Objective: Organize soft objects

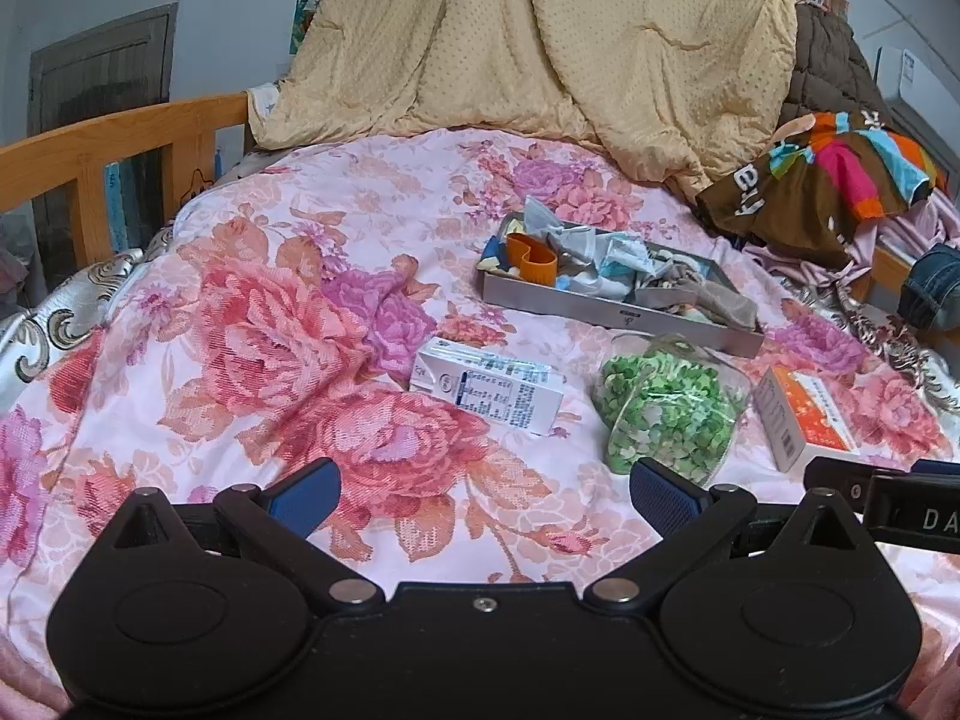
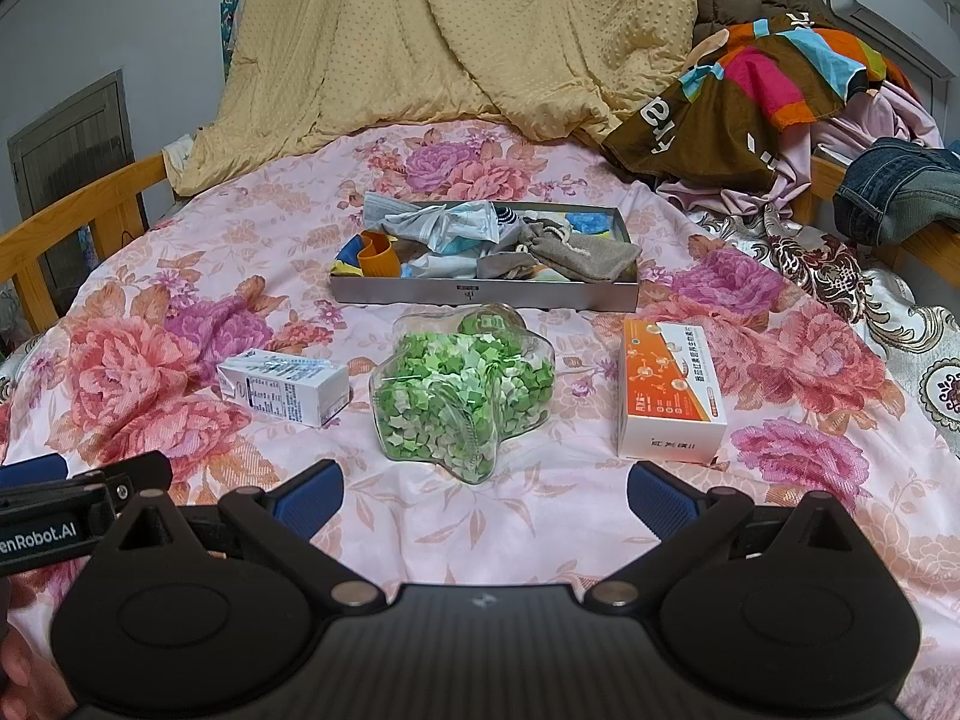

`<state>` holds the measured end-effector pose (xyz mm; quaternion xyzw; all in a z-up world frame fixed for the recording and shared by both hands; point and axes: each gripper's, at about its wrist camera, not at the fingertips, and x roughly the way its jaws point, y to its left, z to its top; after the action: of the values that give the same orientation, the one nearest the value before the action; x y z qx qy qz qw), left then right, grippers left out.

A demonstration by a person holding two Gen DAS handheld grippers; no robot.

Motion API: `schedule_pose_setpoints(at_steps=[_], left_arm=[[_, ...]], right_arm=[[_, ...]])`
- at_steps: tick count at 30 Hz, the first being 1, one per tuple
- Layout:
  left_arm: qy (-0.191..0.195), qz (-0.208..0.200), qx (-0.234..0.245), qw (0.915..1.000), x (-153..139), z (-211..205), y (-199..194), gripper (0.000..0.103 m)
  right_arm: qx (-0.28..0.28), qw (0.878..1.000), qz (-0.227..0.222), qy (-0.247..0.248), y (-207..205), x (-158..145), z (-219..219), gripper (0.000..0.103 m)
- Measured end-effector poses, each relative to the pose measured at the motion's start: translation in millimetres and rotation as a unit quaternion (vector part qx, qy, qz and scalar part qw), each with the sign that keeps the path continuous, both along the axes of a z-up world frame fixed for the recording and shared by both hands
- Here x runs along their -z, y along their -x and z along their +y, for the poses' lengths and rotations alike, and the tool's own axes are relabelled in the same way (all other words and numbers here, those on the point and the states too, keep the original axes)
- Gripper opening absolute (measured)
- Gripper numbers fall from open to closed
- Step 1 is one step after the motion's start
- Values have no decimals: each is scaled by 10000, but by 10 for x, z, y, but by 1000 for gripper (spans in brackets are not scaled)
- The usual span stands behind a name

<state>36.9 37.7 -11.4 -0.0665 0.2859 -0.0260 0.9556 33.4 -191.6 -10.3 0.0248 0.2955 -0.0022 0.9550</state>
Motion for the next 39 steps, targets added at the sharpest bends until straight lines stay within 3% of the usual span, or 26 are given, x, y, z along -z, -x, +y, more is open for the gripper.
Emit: schedule_pose_setpoints(at_steps=[5, 18, 39], left_arm=[[-280, 19, -171, 9995, -8, -44, 13, 102], [164, 103, -43, 9998, -16, -37, 6, 102], [149, 94, -10, 9998, 2, -55, 14, 102]], right_arm=[[2, 10000, 1, 0, -1, -1, 2, 103], [2, 10000, 6, 3, -4, -2, 4, 103], [5, 10000, 16, 9, -7, -3, 14, 103]])
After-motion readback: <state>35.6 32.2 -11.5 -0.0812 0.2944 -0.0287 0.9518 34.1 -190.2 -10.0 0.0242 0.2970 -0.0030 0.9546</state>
